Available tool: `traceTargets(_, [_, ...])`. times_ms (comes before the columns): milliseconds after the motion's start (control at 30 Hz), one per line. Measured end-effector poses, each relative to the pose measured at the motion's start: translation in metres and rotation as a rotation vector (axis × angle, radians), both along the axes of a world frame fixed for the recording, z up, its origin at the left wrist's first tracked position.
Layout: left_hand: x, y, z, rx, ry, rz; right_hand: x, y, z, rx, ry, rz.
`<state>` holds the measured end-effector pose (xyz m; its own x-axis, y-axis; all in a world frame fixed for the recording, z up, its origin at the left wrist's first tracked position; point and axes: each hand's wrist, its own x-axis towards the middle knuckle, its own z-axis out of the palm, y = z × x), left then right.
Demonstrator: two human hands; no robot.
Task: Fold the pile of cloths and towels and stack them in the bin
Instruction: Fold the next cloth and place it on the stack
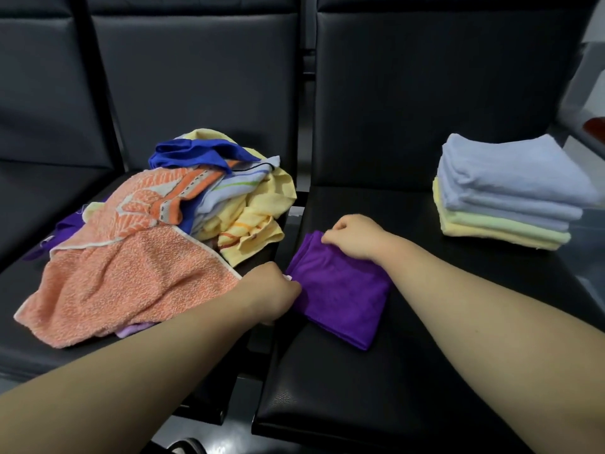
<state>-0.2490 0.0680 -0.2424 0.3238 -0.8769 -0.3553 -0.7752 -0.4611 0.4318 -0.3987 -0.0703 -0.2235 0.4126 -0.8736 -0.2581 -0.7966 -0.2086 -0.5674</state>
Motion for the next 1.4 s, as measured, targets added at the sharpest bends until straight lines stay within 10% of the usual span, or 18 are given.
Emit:
traceTargets(167, [-0.003,-0.004,0.016,0.084,-0.007,-0.011,-0.004,0.009,0.008,0.028,0.146,0.112])
traceTargets(533, [-0.034,-0.045,0.058,-0.460,0.454,0.187,-0.096,0.006,0.046,-0.045,-0.499,-0.221])
traceTargets(767, [-0.111,-0.111,0.121,-0.721,0.415,0.038,-0.181,-0.016,0.090,-0.256,-0.614,-0.454])
traceTargets(1400, [-0.235,-0.332,0.101,-0.721,0.375,-0.029,-0.281,-0.186,0.083,-0.351,-0.164,-0.747])
